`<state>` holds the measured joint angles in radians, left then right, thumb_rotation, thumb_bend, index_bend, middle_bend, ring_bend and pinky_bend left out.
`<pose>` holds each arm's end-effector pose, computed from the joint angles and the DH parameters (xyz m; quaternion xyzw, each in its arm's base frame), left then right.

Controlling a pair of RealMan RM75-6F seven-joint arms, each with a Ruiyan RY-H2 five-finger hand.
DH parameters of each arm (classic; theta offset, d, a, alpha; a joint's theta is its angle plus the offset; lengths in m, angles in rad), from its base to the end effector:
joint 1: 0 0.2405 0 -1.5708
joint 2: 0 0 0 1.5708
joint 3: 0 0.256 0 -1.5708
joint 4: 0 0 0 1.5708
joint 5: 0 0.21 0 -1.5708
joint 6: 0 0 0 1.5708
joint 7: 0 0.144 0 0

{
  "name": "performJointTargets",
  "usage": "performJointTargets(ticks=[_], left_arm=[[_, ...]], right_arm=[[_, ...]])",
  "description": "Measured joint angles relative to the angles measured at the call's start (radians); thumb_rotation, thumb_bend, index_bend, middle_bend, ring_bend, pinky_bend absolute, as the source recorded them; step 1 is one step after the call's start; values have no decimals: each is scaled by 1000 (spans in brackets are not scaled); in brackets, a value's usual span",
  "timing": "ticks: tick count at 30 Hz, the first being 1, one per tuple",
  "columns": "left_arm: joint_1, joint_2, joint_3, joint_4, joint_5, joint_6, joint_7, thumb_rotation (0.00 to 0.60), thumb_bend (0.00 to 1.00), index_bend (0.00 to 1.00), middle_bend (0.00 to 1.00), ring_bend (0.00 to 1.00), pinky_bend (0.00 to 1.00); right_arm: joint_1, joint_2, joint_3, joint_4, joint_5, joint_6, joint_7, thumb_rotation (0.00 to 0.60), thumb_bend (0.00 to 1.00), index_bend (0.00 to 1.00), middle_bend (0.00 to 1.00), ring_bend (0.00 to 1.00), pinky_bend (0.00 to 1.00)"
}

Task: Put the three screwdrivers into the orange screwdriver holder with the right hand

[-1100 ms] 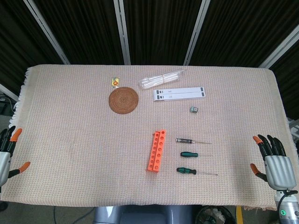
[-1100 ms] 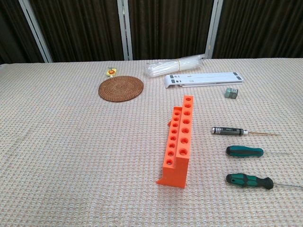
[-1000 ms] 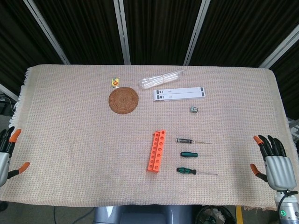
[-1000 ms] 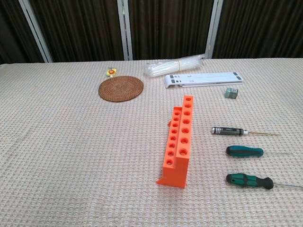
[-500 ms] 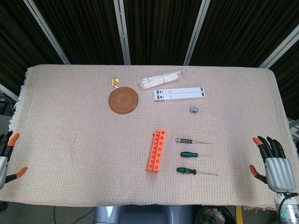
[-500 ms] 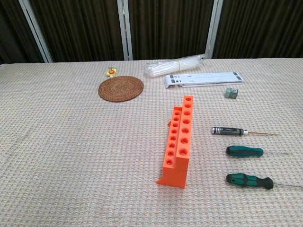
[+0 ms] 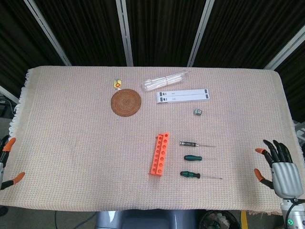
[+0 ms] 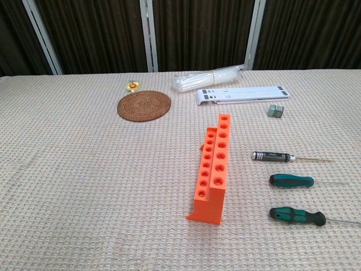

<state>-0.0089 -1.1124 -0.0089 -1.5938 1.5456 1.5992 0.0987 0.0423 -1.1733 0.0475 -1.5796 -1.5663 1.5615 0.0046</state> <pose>-0.3178 0.1486 0.1698 -0.6008 -0.3419 -0.3586 0.6274 -0.3072 -0.1670 0.1508 0.5854 -0.3726 0.4183 0.5861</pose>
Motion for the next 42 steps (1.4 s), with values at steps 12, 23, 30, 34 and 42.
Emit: performJointTargets(ticks=[12,23,30,34,42], left_arm=[[-2,3,2,9,8,-9,-18,600,82,0,0,0,0],[0,7,-3,22,6,-7,-33,600,81,0,0,0,0],[0,9,-3,24,7,-9,-35,600,82,0,0,0,0],[-1,9,-5,26,1,-15,-35,600,82,0,0,0,0],[-6,8,-10,34,-9,-28,-40,600,83,0,0,0,0]], right_arm=[[67,7,4,-36,-45,-73,2,600,238,346,126,0,69],[217,-15,74,-109,27,-279,-17,600,234,290,90,0,2],[338,-77,126,-122,163,-450,-114,600,243,289,65,0,0],[405,-135,148,-105,259,-531,-189,600,261,311,65,0,0],[503,-277,168,1,405,-623,-277,600,261,356,65,0,0]])
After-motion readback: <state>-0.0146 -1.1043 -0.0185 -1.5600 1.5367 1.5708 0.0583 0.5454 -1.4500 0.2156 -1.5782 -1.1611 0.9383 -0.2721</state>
